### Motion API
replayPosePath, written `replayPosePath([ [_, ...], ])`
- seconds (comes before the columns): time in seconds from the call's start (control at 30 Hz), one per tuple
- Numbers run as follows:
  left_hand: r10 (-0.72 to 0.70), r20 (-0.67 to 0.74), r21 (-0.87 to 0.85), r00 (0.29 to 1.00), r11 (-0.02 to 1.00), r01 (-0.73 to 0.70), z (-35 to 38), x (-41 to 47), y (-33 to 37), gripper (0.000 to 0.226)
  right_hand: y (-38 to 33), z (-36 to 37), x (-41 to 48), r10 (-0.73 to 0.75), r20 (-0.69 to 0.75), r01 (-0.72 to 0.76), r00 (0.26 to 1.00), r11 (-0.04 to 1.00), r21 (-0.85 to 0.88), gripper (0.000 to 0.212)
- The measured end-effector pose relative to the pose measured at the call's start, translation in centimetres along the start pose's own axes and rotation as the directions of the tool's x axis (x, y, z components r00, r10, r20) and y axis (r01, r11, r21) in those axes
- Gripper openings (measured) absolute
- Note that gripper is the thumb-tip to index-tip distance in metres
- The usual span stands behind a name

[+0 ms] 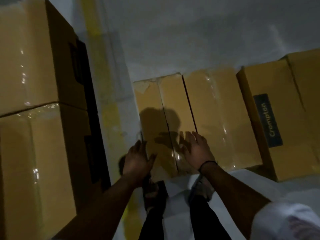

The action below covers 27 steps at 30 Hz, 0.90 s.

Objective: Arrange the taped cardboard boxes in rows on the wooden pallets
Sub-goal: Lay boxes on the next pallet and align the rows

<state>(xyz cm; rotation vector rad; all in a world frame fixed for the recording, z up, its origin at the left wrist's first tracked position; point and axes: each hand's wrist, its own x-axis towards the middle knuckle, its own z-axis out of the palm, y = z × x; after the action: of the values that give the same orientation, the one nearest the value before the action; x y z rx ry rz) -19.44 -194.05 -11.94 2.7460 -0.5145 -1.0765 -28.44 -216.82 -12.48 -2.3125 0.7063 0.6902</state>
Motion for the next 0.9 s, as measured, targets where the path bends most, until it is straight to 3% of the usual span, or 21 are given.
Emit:
replayPosePath([
  [0.1, -0.013, -0.050, 0.003, 0.999, 1.000, 0.014, 3.7, 5.6, -0.5, 0.085, 2.3, 3.2, 5.4, 0.000, 0.042, -0.002, 0.999, 0.998, 0.057, 0.068],
  [0.17, -0.105, -0.059, -0.037, 0.993, 0.994, 0.103, 5.1, 8.7, 0.1, 0.083, 3.5, 4.7, 8.4, 0.021, 0.020, -0.022, 1.000, 0.998, 0.054, 0.069],
  [0.27, -0.165, 0.016, -0.150, 0.986, 0.975, 0.165, 7.4, 12.6, 0.2, 0.095, 4.3, 6.1, 11.2, 0.030, -0.052, -0.034, 0.998, 0.996, -0.086, 0.064],
  [0.4, -0.171, 0.036, -0.340, 0.985, 0.924, 0.173, 9.6, 14.3, -0.2, 0.102, 4.2, 6.9, 12.8, 0.046, -0.145, -0.063, 0.988, 0.991, -0.116, 0.063],
  [0.63, -0.142, 0.035, -0.401, 0.989, 0.905, 0.144, 11.4, 14.9, -0.8, 0.122, 3.9, 8.1, 13.2, 0.068, -0.206, -0.098, 0.976, 0.986, -0.138, 0.078],
  [0.8, -0.114, 0.027, -0.529, 0.993, 0.841, 0.111, 10.3, 14.9, -1.2, 0.120, 3.0, 6.3, 15.2, 0.150, -0.212, -0.123, 0.966, 0.983, 0.133, 0.071],
  [0.9, -0.115, -0.009, -0.574, 0.993, 0.814, 0.089, 9.5, 13.6, -2.0, 0.111, 2.6, 4.9, 14.8, 0.085, -0.155, -0.050, 0.984, 0.974, 0.221, 0.068],
])
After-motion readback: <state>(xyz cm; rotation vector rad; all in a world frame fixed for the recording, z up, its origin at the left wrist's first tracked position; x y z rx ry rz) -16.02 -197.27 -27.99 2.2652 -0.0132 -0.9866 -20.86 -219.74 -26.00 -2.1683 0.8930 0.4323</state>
